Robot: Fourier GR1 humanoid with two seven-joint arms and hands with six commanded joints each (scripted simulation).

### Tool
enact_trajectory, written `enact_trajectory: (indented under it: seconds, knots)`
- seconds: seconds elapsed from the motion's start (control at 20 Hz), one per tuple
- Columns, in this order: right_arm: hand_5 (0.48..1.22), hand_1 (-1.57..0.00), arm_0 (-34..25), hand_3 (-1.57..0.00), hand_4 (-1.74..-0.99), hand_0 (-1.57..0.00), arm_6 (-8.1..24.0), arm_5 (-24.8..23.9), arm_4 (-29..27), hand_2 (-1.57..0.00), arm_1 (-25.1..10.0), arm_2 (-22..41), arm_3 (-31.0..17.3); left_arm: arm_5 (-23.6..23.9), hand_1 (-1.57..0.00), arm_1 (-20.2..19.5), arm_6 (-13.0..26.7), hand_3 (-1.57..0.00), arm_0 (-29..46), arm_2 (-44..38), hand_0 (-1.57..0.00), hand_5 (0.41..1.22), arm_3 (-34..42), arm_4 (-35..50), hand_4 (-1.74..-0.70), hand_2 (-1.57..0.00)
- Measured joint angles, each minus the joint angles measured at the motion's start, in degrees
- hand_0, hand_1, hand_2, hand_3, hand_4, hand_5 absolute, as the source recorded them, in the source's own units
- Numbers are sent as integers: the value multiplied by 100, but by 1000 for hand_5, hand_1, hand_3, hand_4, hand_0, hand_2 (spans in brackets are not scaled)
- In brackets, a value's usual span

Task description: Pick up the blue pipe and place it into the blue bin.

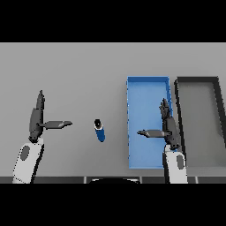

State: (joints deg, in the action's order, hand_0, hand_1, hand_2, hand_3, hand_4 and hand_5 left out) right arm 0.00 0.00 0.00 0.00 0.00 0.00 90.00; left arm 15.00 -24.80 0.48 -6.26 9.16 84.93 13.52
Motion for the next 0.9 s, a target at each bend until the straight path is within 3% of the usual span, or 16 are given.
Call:
enact_trajectory:
  seconds: [0.3,0.35,0.45,0.55,0.75,0.9]
  knots:
    - [598,1,-41,1,-1254,1,40,47,-59,1,-68,-68,-80,74,1,73,3,1,-33,67,1,605,17,-72,-1186,1]
    - [597,1,217,1,-1255,1,-286,217,266,1,-429,102,81,-666,1,-298,-292,1,139,157,1,606,9,71,-1188,1]
    - [598,1,601,1,-1249,1,-570,368,641,1,-749,337,382,-1468,1,-691,-563,1,226,174,1,604,-146,255,-1189,1]
    - [594,1,571,1,-1241,1,-344,306,860,1,-832,435,544,-1705,1,-748,-594,1,129,252,1,603,-163,267,-1183,1]
    - [594,1,631,1,-1227,1,-195,417,842,1,-905,483,641,-2040,1,-1032,-842,1,362,409,1,598,129,167,-1164,1]
    - [604,1,631,1,-1232,1,-351,443,893,1,-894,539,583,-2598,1,-1207,-682,1,510,719,1,573,446,261,-1187,1]
